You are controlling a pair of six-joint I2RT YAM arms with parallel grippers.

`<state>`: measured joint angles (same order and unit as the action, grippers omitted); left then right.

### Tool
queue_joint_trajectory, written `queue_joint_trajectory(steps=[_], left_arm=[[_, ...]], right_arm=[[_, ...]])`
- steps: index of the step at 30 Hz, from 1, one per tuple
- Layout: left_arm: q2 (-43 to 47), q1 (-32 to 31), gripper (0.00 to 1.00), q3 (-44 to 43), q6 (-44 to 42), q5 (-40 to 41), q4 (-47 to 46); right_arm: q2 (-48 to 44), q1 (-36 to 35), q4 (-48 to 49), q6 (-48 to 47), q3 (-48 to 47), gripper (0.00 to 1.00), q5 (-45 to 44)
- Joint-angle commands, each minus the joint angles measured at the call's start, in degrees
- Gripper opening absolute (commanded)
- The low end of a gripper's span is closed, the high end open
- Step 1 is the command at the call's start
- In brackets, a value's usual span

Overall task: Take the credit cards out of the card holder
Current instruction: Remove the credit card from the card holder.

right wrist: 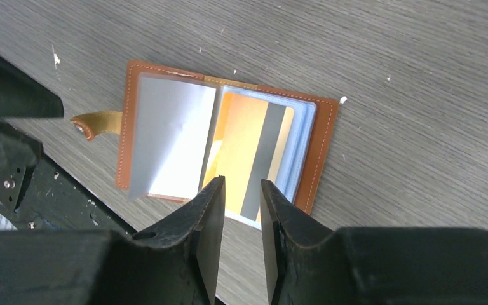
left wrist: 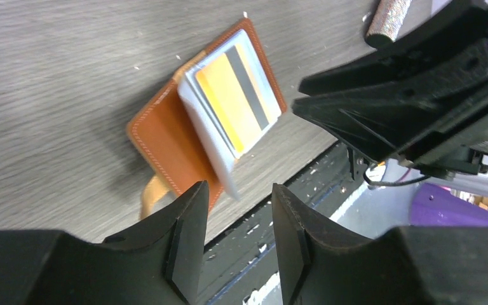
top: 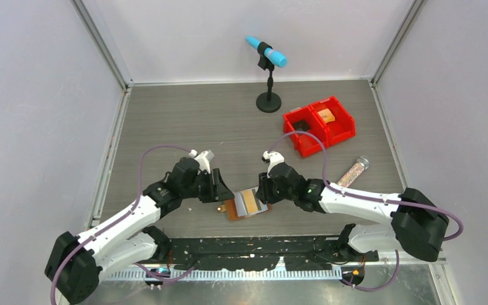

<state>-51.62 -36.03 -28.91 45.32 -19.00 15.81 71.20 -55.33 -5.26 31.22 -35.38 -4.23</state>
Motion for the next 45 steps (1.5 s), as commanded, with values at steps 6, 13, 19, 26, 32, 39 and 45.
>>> queue_joint_trajectory(steps=[6,13,19,26,32,39,45], left_arm=[[-11.6,-4.1,0.41,3.5,7.0,0.6,-19.7],[-19.4,-4.0,0.37,6.0,8.5,-0.5,-28.2],[-19.7,-4.1,0.32,7.0,7.2,5.0,-23.0],[-11.5,-4.0,0.3,4.3,4.5,12.1,-8.5],[-3.5,-4.2,0.38,0.3,4.8,11.2,-4.3],[-6.2,-7.9,0.36,-1.9,8.6,7.2,-10.6],[-13.0,-8.4,0.33,2.9,11.7,7.7,-23.0]], right_arm=[[5.4,3.6,10.7,1.3,2.4,0.3,7.6],[9.1,4.5,11.7,1.1,2.4,0.27,6.8],[10.7,4.5,12.5,1.6,3.9,0.26,6.2],[10.7,4.5,12.9,1.9,5.1,0.26,6.0],[9.0,4.5,13.4,2.7,6.6,0.26,5.9],[8.8,4.5,14.9,3.2,7.8,0.26,5.9],[8.4,4.5,15.4,3.5,8.3,0.26,6.1]])
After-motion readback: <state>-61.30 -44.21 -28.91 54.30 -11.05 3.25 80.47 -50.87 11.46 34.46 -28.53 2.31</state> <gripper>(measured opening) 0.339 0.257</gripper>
